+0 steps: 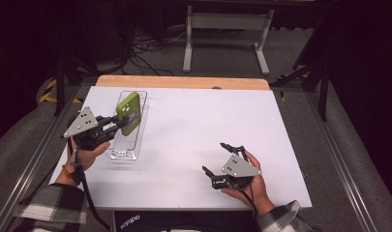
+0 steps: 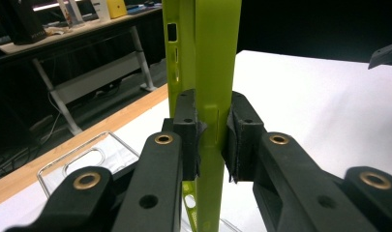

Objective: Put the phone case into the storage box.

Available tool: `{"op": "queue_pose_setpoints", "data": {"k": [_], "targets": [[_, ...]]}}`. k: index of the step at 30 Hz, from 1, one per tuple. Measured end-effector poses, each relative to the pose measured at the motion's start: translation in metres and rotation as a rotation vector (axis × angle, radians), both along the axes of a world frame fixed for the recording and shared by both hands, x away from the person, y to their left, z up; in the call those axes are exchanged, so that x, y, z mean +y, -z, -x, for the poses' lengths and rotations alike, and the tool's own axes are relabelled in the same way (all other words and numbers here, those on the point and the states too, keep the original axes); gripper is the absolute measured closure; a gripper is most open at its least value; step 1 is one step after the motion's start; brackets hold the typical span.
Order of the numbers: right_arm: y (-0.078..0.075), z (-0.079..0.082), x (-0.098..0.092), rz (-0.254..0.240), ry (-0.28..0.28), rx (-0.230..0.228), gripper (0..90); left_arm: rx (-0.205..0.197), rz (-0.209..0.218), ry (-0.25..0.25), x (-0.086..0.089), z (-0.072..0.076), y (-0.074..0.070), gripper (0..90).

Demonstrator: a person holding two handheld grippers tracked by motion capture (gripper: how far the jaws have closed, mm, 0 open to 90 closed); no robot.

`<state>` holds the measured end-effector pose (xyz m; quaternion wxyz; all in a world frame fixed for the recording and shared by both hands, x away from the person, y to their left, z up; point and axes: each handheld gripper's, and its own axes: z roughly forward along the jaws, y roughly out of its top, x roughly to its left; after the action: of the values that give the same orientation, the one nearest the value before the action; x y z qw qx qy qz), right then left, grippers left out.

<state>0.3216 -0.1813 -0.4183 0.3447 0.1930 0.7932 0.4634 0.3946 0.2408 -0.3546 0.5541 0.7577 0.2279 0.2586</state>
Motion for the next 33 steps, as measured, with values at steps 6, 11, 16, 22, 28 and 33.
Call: {"op": "queue_pose_setpoints", "data": {"k": [6, 11, 16, 22, 28, 33], "targets": [[0.001, 0.0, 0.001, 0.003, 0.0, 0.005, 11.2, 0.008, -0.004, -0.008, 0.001, -0.008, 0.002, 78.0], [0.001, -0.001, 0.001, 0.0, -0.008, 0.014, 11.2, 0.025, -0.01, -0.016, 0.003, -0.015, 0.005, 78.0], [0.001, -0.001, 0.002, 0.005, -0.012, 0.014, 11.3, 0.036, -0.019, -0.021, 0.004, -0.022, 0.008, 77.9], [0.002, -0.001, 0.003, 0.009, -0.015, 0.022, 11.4, 0.06, -0.038, -0.017, 0.002, -0.033, 0.012, 77.9], [0.004, -0.002, 0.005, 0.015, -0.032, 0.04, 11.6, 0.077, -0.054, -0.013, -0.002, -0.05, 0.016, 78.0], [0.005, -0.002, 0.006, 0.022, -0.034, 0.05, 11.6, 0.095, -0.06, -0.018, -0.001, -0.061, 0.021, 78.0]]}}
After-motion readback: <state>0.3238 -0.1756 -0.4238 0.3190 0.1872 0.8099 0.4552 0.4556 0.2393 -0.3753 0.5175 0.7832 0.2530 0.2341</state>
